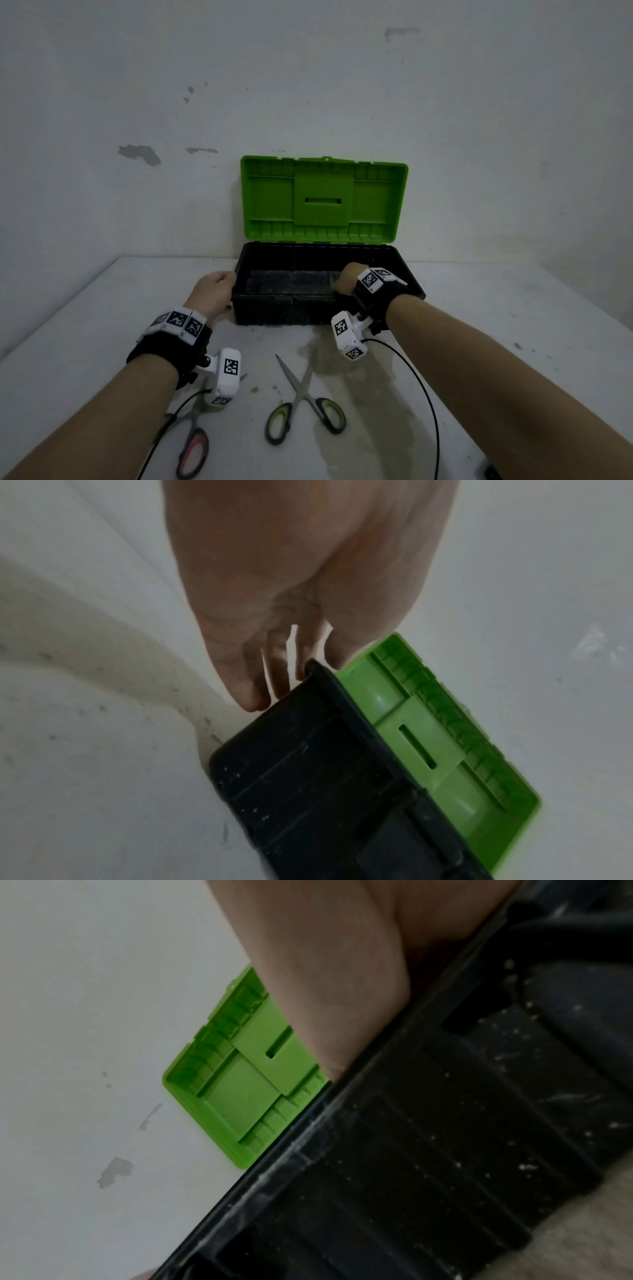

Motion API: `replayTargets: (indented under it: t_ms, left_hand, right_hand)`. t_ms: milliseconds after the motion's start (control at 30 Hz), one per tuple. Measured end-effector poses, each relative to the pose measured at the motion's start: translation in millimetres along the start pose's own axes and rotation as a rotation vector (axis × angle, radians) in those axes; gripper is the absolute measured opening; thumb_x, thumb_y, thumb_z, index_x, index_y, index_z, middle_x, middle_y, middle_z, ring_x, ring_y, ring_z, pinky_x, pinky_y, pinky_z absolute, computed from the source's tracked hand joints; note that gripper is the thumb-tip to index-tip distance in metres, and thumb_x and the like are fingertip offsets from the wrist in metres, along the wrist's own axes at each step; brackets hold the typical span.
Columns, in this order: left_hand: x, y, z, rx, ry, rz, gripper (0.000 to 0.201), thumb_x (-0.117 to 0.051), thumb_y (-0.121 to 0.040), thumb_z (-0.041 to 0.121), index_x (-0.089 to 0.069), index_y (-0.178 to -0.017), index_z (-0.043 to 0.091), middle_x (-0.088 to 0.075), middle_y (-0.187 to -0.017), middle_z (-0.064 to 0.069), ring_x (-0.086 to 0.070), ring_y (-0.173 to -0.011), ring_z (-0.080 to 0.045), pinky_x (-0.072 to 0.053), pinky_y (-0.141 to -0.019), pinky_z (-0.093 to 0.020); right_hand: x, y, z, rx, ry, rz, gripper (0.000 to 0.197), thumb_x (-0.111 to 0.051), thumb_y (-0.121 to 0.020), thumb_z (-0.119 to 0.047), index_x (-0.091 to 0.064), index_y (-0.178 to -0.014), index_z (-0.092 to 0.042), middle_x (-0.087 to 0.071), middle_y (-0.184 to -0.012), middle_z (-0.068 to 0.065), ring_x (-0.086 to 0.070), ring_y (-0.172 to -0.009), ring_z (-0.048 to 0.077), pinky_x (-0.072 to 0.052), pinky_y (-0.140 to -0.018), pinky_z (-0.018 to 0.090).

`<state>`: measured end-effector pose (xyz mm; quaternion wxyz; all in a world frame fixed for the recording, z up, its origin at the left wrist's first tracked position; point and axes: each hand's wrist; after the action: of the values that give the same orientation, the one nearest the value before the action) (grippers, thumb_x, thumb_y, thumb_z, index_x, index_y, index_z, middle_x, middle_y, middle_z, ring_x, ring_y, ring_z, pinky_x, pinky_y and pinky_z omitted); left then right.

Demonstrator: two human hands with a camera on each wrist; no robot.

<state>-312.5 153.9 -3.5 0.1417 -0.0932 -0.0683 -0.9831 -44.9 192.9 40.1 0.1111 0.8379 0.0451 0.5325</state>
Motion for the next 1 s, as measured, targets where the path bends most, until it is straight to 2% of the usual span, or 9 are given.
replayTargets:
  t_ms: [67, 100, 167, 267, 367, 567, 800, 867, 1000]
  left_hand:
    - [4.9, 10.7, 4.2, -0.029, -0.082, 0.008, 0.033, -0.051, -0.102, 0.023, -0.06, -0.131, 0.007, -0.063, -0.121, -0.013, -0.06, -0.107, -0.028, -0.051, -0.095, -0.04]
    - [7.2, 17.7, 6.4, -0.048, -0.131, 0.018, 0.037, -0.053, -0.102, 0.023, -0.058, -0.135, 0.007, -0.062, -0.127, -0.013, -0.059, -0.113, -0.029, -0.049, -0.101, -0.042]
    - [9.6, 34.3, 11.3, -0.108, -0.246, 0.043, 0.038, -0.055, -0.1, 0.022, -0.059, -0.134, 0.006, -0.061, -0.132, -0.016, -0.058, -0.119, -0.032, -0.046, -0.107, -0.045]
    - [4.5, 64.8, 22.8, -0.189, -0.446, 0.098, 0.036, -0.055, -0.098, 0.025, -0.062, -0.131, 0.01, -0.061, -0.134, -0.018, -0.055, -0.124, -0.036, -0.041, -0.11, -0.043]
    - [-8.4, 100.6, 32.5, -0.259, -0.602, 0.118, 0.035, -0.053, -0.099, 0.027, -0.061, -0.13, 0.013, -0.06, -0.135, -0.016, -0.053, -0.126, -0.036, -0.039, -0.109, -0.04]
    - [-48.2, 163.5, 14.8, -0.254, -0.752, -0.151, 0.034, -0.052, -0.102, 0.032, -0.061, -0.126, 0.01, -0.062, -0.129, -0.01, -0.057, -0.118, -0.03, -0.046, -0.098, -0.037]
    - [-65.9, 194.8, -3.6, -0.192, -0.951, -0.195, 0.032, -0.055, -0.099, 0.031, -0.072, -0.101, 0.004, -0.071, -0.108, -0.015, -0.064, -0.103, -0.033, -0.049, -0.087, -0.034]
    - [-68.7, 197.7, -6.3, -0.158, -1.032, -0.2, 0.04, -0.054, -0.098, 0.037, -0.073, -0.097, 0.002, -0.072, -0.103, -0.017, -0.066, -0.095, -0.033, -0.052, -0.083, -0.034]
    - [-73.4, 196.8, -10.7, -0.105, -1.143, -0.202, 0.039, -0.054, -0.096, 0.041, -0.071, -0.105, 0.007, -0.069, -0.108, -0.015, -0.062, -0.091, -0.031, -0.053, -0.084, -0.034]
  right_hand:
    - [5.1, 10.4, 3.7, 0.028, 0.046, 0.079, 0.028, -0.063, -0.089, -0.033, -0.06, -0.073, -0.009, -0.059, -0.074, 0.005, -0.059, -0.067, 0.021, -0.044, -0.059, 0.027]
    - [8.0, 16.1, 4.6, 0.029, 0.034, 0.112, 0.031, -0.063, -0.089, -0.033, -0.057, -0.07, -0.009, -0.059, -0.073, 0.006, -0.055, -0.061, 0.019, -0.044, -0.057, 0.026]
    - [15.0, 35.0, 8.5, 0.069, 0.062, 0.153, 0.032, -0.063, -0.087, -0.039, -0.062, -0.08, -0.008, -0.063, -0.088, 0.011, -0.057, -0.067, 0.022, -0.047, -0.064, 0.028]
    - [26.5, 60.6, 26.8, 0.125, 0.077, 0.231, 0.037, -0.059, -0.085, -0.047, -0.066, -0.093, -0.012, -0.062, -0.114, 0.018, -0.061, -0.091, 0.031, -0.049, -0.075, 0.031]
    - [41.5, 102.6, 55.1, 0.173, 0.043, 0.292, 0.036, -0.059, -0.089, -0.038, -0.072, -0.096, -0.006, -0.069, -0.105, 0.016, -0.063, -0.096, 0.031, -0.051, -0.081, 0.033]
    - [51.9, 171.9, 143.2, 0.078, -0.057, 0.319, 0.027, -0.061, -0.091, -0.025, -0.073, -0.102, -0.004, -0.071, -0.105, 0.015, -0.064, -0.102, 0.031, -0.049, -0.081, 0.029]
    - [49.0, 200.1, 219.9, -0.09, 0.09, 0.303, 0.034, -0.052, -0.094, -0.009, -0.062, -0.126, -0.008, -0.056, -0.136, 0.013, -0.053, -0.124, 0.031, -0.045, -0.1, 0.033]
    - [47.5, 200.3, 232.8, -0.125, 0.156, 0.272, 0.035, -0.052, -0.095, -0.011, -0.059, -0.129, -0.006, -0.056, -0.135, 0.015, -0.055, -0.122, 0.033, -0.047, -0.1, 0.036]
    - [37.8, 194.5, 246.8, -0.161, 0.198, 0.211, 0.029, -0.05, -0.096, -0.014, -0.065, -0.118, -0.003, -0.065, -0.122, 0.017, -0.062, -0.106, 0.034, -0.053, -0.089, 0.037]
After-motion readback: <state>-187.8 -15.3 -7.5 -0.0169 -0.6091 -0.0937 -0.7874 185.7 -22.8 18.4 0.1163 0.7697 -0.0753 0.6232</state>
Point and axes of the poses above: each hand's wrist, its own y-axis away from the middle knuckle, its own x-axis out of the back of the hand, z = x × y
